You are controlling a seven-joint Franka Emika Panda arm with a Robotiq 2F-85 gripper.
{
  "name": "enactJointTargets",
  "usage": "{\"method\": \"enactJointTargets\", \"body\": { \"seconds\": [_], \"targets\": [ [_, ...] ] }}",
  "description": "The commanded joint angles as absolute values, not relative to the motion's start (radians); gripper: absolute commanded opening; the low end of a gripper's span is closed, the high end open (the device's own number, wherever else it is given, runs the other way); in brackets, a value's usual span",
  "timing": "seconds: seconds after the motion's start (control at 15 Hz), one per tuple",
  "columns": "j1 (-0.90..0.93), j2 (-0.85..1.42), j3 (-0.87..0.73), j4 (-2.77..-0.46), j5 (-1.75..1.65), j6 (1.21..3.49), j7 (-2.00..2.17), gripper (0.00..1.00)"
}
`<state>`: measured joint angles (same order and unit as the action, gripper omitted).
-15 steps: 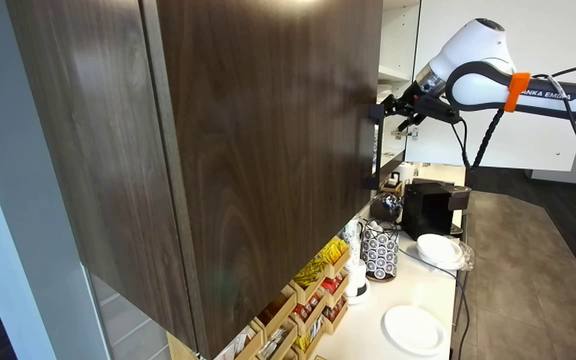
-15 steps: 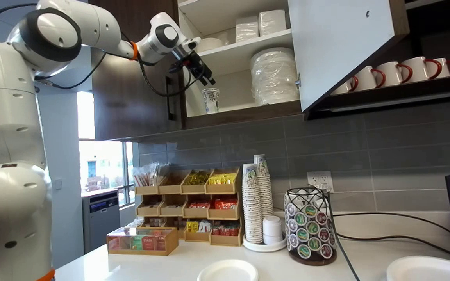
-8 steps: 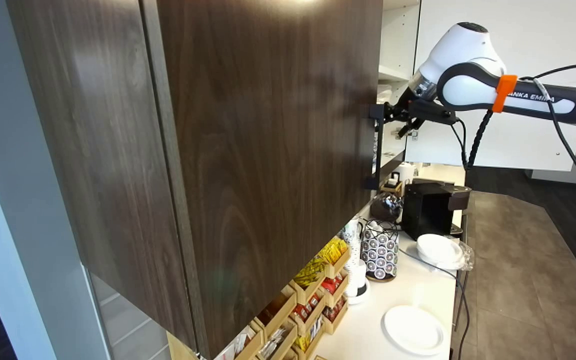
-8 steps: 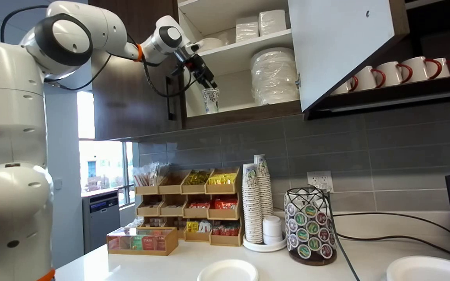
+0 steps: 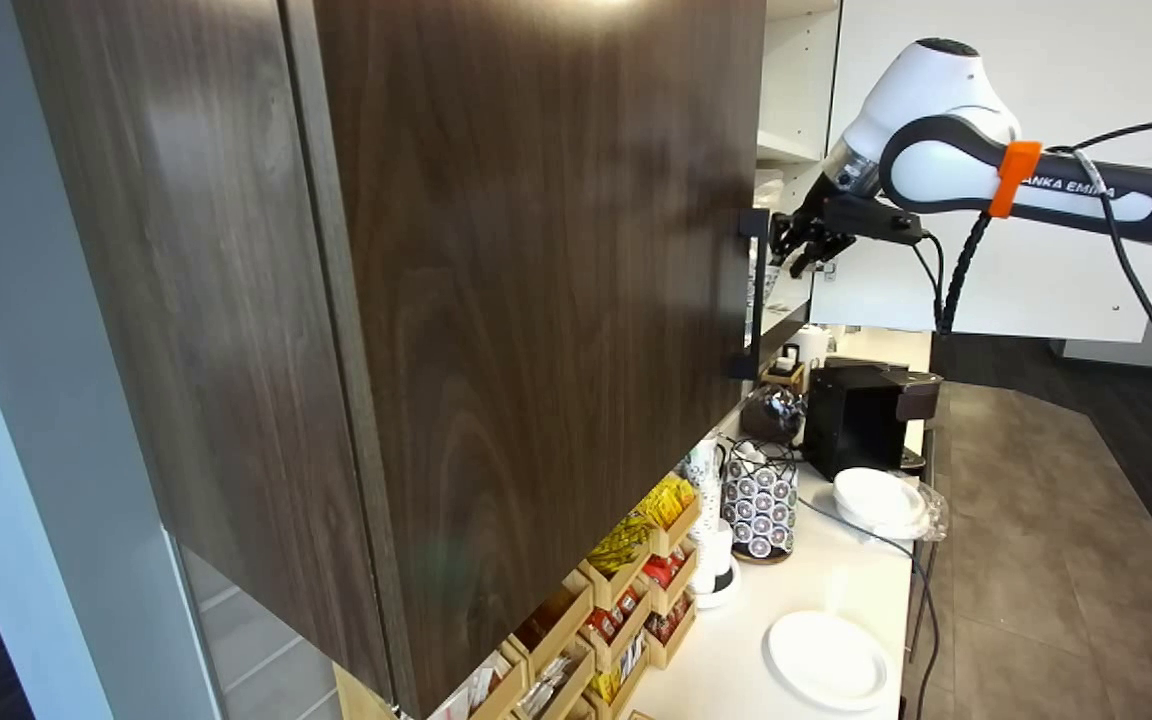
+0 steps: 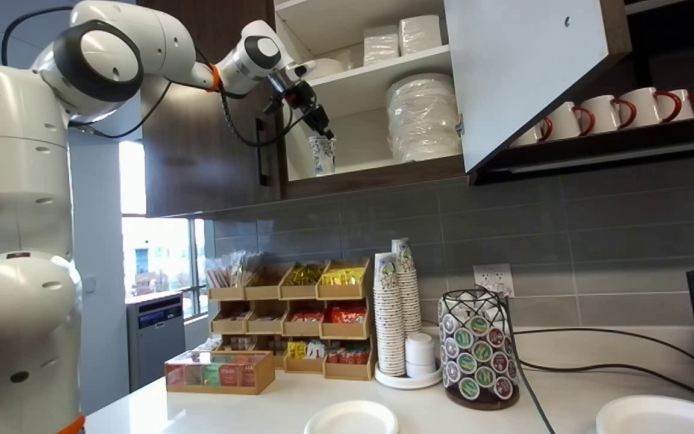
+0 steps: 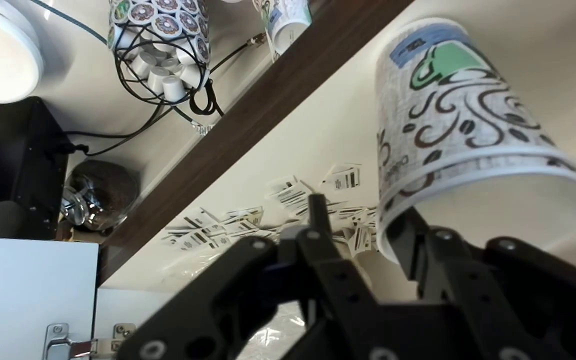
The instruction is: Remove the two coffee cups from the upper cabinet and put them on the counter then place the white plate on the bottom shelf of the upper cabinet
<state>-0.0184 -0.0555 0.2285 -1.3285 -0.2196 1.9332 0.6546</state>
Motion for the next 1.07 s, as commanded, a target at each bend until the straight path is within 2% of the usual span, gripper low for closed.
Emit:
{"method": "enactJointTargets", "body": {
  "seconds": [0.0,0.13,0.6,1.0],
  "targets": [
    [-0.015,-0.042,0.23,-1.32,-0.177,1.921,0.691,0.06],
    [-0.014,-0.039,0.23,-1.326,-0.165,1.923,0.699,0.0],
    [-0.038,-0.09,0.192,-1.321,-0.029,1.953,0.666,0.01],
    [-0.056,-0.232,0.129,-1.355,-0.008,1.928,0.578,0.01]
  ]
}}
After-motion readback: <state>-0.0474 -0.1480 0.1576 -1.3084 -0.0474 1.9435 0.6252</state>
